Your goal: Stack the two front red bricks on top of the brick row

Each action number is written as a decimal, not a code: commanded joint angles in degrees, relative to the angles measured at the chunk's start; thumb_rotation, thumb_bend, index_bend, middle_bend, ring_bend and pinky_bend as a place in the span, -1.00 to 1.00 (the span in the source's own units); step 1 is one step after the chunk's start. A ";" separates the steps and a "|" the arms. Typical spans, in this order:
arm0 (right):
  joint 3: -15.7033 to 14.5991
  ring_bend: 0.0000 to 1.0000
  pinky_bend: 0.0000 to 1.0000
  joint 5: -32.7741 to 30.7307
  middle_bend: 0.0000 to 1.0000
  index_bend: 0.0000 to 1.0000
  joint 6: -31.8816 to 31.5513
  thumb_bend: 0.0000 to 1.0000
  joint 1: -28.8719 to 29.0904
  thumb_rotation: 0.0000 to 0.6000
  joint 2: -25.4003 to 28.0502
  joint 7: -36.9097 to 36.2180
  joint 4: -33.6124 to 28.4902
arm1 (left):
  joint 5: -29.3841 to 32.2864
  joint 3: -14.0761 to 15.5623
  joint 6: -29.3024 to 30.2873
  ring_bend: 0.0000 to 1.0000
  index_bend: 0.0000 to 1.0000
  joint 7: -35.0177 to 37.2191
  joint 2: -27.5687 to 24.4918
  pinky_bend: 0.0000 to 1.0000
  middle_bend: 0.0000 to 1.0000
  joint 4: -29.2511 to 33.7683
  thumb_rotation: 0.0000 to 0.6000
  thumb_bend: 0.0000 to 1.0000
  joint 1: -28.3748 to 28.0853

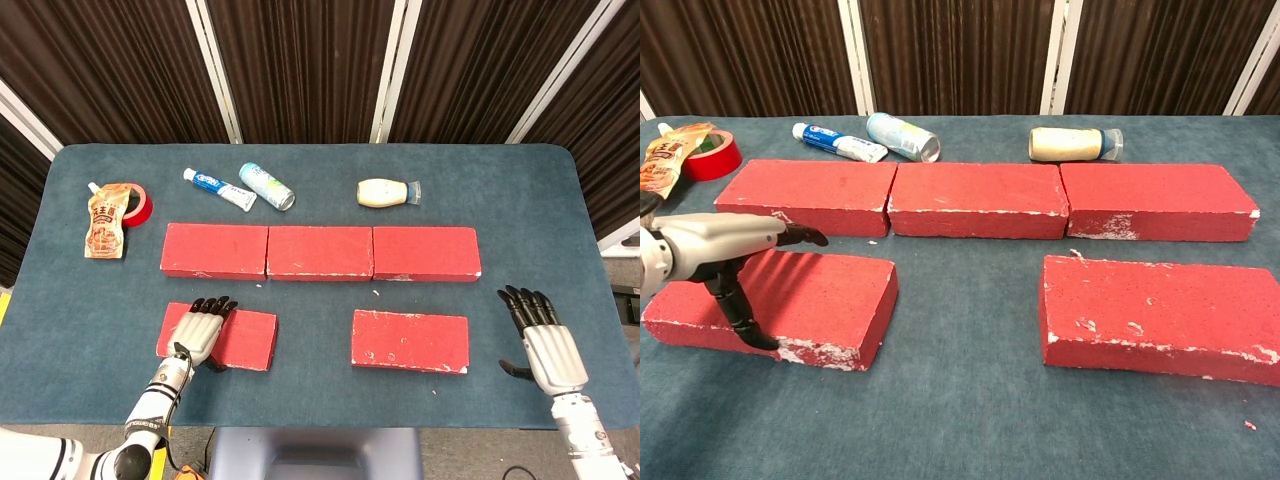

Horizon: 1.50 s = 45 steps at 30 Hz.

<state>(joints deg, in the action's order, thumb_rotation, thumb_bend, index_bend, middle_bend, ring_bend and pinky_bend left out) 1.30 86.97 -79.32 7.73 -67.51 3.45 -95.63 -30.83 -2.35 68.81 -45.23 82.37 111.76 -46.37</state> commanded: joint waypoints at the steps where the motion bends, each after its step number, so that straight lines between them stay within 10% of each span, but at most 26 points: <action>1: -0.02 -0.93 -1.00 0.02 -0.72 -0.80 0.01 -1.00 0.00 1.00 -0.02 0.02 -0.02 | 0.27 0.25 0.18 -1.00 -1.00 -0.53 0.27 -1.00 -1.00 -0.29 1.00 -1.00 -0.23; 45: -0.30 -0.93 -1.00 0.25 -0.72 -0.78 0.07 -1.00 0.04 1.00 -0.03 0.16 -0.29 | 1.96 0.67 5.45 -0.93 -1.00 -4.05 -5.26 -0.77 -0.88 3.87 1.00 -0.56 -1.00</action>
<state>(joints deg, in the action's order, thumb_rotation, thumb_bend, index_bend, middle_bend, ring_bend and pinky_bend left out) 1.00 87.22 -79.25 7.77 -67.54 3.61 -95.92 -27.93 -1.72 72.75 -49.15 78.92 113.68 -47.85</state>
